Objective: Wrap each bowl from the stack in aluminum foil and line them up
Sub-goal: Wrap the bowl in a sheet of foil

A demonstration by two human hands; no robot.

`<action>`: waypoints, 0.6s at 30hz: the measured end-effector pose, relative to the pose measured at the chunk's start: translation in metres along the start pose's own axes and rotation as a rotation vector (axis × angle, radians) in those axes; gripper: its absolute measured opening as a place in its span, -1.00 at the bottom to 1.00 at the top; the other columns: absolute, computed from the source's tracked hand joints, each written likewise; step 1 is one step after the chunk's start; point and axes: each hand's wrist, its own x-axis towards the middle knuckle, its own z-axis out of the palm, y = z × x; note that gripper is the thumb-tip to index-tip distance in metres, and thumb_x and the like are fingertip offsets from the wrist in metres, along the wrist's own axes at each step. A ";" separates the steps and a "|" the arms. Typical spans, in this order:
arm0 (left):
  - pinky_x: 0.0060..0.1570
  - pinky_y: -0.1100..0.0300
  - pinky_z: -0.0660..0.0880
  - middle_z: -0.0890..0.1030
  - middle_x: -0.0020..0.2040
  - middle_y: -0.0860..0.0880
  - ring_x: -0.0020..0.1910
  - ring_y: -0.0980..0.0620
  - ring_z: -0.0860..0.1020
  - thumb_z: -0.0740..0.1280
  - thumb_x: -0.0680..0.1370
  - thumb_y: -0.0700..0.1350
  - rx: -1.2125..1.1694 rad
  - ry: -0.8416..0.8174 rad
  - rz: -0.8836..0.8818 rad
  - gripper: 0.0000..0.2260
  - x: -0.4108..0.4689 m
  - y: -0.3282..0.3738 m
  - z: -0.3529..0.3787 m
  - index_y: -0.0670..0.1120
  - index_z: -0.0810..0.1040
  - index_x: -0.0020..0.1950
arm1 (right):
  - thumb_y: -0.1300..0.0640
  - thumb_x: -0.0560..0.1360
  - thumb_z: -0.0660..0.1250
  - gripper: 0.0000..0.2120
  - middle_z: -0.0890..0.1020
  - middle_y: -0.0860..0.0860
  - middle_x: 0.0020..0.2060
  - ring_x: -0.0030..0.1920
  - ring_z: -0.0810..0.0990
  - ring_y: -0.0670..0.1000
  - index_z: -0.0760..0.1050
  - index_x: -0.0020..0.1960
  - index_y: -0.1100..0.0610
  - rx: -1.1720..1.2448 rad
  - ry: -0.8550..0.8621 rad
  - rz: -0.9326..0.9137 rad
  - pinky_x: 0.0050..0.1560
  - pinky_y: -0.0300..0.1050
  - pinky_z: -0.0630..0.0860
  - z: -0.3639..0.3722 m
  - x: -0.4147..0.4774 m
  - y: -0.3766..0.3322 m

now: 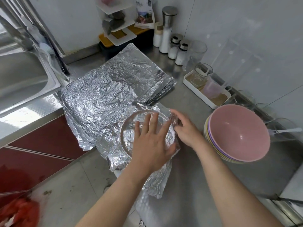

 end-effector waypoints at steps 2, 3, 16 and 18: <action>0.47 -0.23 -0.19 -0.05 0.61 -0.11 0.58 -0.16 -0.11 0.09 0.54 0.32 0.019 -0.060 0.018 -0.37 0.005 -0.001 0.004 0.19 0.02 0.56 | 0.37 0.51 0.18 -0.48 0.49 -0.04 0.35 0.38 0.40 -0.05 0.43 0.38 -0.03 0.101 -0.048 -0.001 0.44 -0.05 0.30 -0.002 0.003 0.000; 0.48 -0.23 -0.21 -0.07 0.61 -0.11 0.58 -0.14 -0.13 0.08 0.54 0.32 0.023 -0.071 0.033 -0.38 0.007 -0.002 0.006 0.19 0.02 0.56 | 0.38 0.52 0.18 -0.51 0.53 -0.03 0.30 0.35 0.44 -0.04 0.46 0.36 0.00 0.128 -0.060 0.002 0.42 -0.04 0.33 -0.002 0.003 0.002; 0.46 -0.22 -0.06 0.20 0.56 -0.15 0.55 -0.11 0.15 0.07 0.53 0.28 0.026 -0.005 0.081 -0.42 0.007 -0.003 0.014 0.13 0.26 0.52 | 0.35 0.40 0.25 -0.49 0.60 0.01 0.21 0.24 0.55 0.04 0.51 0.17 -0.18 0.341 -0.132 0.056 0.32 0.01 0.45 -0.001 -0.012 0.014; 0.47 -0.21 -0.09 0.19 0.57 -0.14 0.56 -0.11 0.13 0.06 0.53 0.28 0.022 -0.004 0.078 -0.42 0.009 -0.002 0.014 0.13 0.23 0.53 | 0.42 0.45 0.26 -0.49 0.64 0.01 0.13 0.16 0.59 0.03 0.53 0.19 -0.11 0.333 -0.043 0.042 0.23 -0.11 0.51 0.001 -0.013 0.013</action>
